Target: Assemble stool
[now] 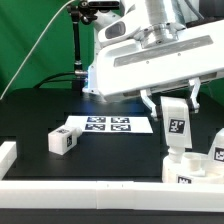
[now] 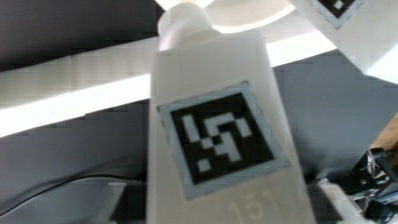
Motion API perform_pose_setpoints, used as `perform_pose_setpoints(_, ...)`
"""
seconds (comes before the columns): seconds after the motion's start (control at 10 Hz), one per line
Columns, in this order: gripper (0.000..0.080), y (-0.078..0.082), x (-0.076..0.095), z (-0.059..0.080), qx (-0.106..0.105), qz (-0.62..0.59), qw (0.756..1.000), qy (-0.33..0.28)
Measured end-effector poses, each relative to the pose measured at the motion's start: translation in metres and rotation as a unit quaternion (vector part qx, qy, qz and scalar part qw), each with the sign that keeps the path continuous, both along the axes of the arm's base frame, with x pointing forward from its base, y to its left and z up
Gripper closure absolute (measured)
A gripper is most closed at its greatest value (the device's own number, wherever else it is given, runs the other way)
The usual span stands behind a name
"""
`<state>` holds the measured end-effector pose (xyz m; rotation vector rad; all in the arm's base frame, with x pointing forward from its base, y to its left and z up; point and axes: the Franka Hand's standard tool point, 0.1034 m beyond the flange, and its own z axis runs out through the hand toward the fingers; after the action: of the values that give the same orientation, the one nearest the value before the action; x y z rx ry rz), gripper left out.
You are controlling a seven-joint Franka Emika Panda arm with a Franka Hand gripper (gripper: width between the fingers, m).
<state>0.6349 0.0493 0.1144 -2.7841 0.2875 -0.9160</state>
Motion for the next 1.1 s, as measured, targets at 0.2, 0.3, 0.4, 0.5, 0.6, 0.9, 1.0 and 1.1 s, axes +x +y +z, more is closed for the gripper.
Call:
perform_pose_setpoints(0.2,0.0472,0.008,-0.002,-0.005,0.002,0.005,1.0,0.004)
perform_pose_setpoints(0.3,0.0472,0.01,-0.003,-0.005,0.003,0.007,1.0,0.005)
perform_pose_setpoints(0.4,0.0472,0.011,-0.004,-0.007,0.003,0.008,1.0,0.006)
perform_pose_setpoints(0.5,0.0472,0.011,-0.005,-0.01,0.004,0.008,1.0,0.008)
perform_pose_setpoints(0.6,0.0472,0.011,-0.005,-0.012,0.004,0.008,1.0,0.01)
perform_pose_setpoints(0.9,0.0472,0.007,-0.007,-0.019,0.005,0.005,1.0,0.016)
perform_pose_setpoints(1.0,0.0472,0.007,-0.008,-0.021,0.005,0.005,1.0,0.017)
perform_pose_setpoints(1.1,0.0472,0.007,-0.009,-0.023,0.005,0.005,1.0,0.018)
